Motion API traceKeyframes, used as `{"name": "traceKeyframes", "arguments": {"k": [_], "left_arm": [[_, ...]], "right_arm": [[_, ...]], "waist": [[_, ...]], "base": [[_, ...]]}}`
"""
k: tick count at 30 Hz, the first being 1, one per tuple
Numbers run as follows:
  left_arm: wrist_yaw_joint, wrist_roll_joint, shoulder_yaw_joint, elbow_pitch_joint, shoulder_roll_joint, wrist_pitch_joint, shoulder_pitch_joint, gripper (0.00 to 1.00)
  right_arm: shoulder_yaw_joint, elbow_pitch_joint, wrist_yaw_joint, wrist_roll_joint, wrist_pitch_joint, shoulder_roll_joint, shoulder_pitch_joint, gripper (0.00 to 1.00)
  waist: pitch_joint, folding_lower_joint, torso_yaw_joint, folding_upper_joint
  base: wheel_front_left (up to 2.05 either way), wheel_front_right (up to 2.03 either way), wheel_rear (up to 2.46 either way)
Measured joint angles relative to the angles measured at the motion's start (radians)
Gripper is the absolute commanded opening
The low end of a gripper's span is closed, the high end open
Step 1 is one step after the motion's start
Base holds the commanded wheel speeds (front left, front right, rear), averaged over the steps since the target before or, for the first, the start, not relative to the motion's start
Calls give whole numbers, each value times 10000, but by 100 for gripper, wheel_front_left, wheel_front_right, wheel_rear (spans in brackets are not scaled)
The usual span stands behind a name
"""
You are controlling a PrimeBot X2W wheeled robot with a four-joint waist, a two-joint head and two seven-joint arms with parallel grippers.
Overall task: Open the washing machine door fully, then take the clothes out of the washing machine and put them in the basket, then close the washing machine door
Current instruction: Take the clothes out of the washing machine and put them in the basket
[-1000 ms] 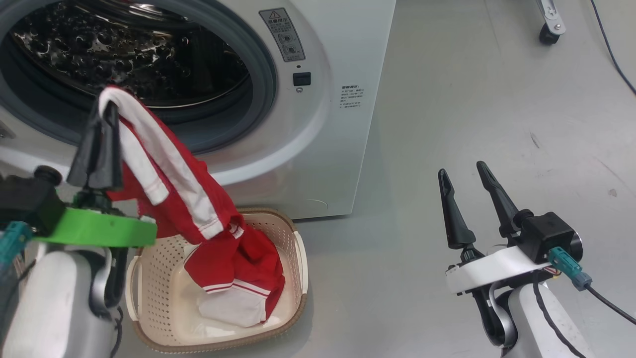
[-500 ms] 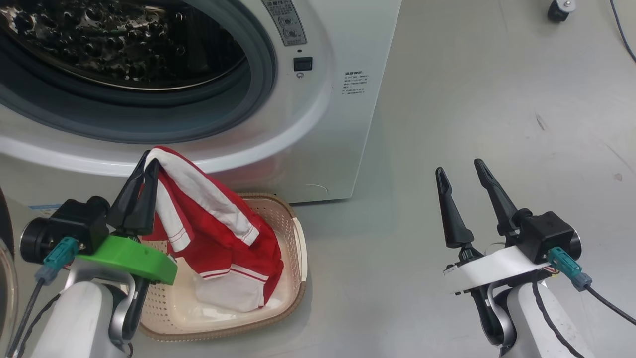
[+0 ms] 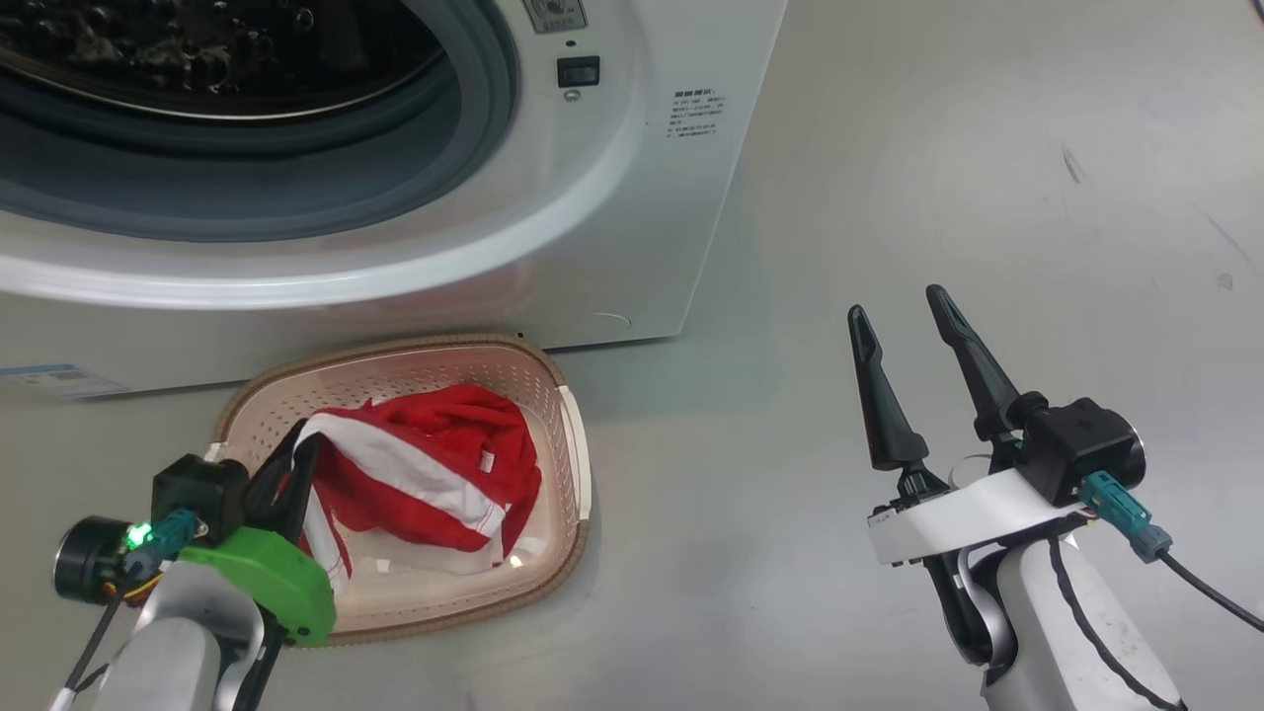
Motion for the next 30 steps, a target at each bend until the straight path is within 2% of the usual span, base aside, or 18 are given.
{"name": "traceKeyframes", "arguments": {"k": [8, 21, 30], "left_arm": [[2, 15, -21, 1097, 36, 174, -115, 0], [0, 199, -25, 2546, 240, 430, -1681, 0], [2, -4, 366, 3421, 349, 454, -2412, 0]], "right_arm": [[19, -54, -2, -188, 0, 0, -181, 100], [73, -280, -63, -245, 0, 2, -568, 100], [293, -585, -171, 109, 0, 4, -970, 100]], "waist": [[759, 0, -298, 0], [1985, 0, -974, 0], [2643, 0, -1537, 0]], "base": [[0, 0, 0], [0, 0, 0], [0, 0, 0]]}}
